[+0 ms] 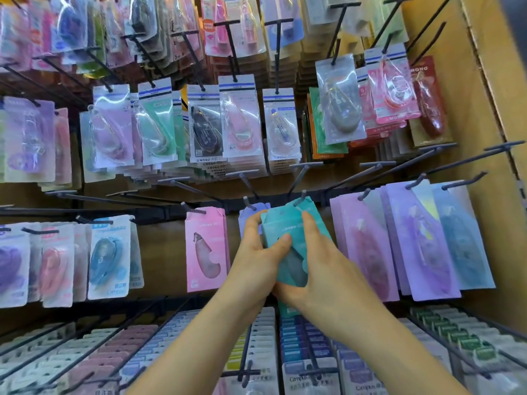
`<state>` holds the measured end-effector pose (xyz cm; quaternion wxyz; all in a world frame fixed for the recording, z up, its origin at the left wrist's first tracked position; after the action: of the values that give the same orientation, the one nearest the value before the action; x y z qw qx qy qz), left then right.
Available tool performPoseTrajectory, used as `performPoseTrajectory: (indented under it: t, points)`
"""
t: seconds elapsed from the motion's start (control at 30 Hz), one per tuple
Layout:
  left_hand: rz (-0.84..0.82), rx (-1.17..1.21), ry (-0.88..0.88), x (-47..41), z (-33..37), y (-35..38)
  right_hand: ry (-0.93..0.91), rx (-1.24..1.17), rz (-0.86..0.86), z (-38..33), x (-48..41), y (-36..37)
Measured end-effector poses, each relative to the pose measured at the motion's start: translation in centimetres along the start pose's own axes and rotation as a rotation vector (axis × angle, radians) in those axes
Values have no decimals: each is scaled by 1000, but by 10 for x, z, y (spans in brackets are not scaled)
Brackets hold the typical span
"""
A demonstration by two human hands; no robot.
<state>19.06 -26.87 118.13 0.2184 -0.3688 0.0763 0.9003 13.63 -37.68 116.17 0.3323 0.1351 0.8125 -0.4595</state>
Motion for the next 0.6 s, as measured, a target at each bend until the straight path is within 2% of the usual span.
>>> performPoseTrajectory:
  t: [0.17,0.3,0.6]
  points:
    - [-60,-150,92,12,14,6,-39,89,174,-1,18,-4]
    - [-122,-125,93,19,21,9,-49,95,316,-1,18,-13]
    - [-231,-96,5,48,11,-6,-18,256,266,-16,19,-25]
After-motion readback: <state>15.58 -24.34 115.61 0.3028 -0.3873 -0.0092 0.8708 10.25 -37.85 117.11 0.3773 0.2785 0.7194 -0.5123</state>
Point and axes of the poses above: each hand's wrist, its own x-axis away from the middle knuckle, its own y-axis out of the palm, z = x × y, the point moved 2 cm from there along -x, towards the middle knuckle, and after that the axes turned 9 degrees about -z, right-handed, at the moved point
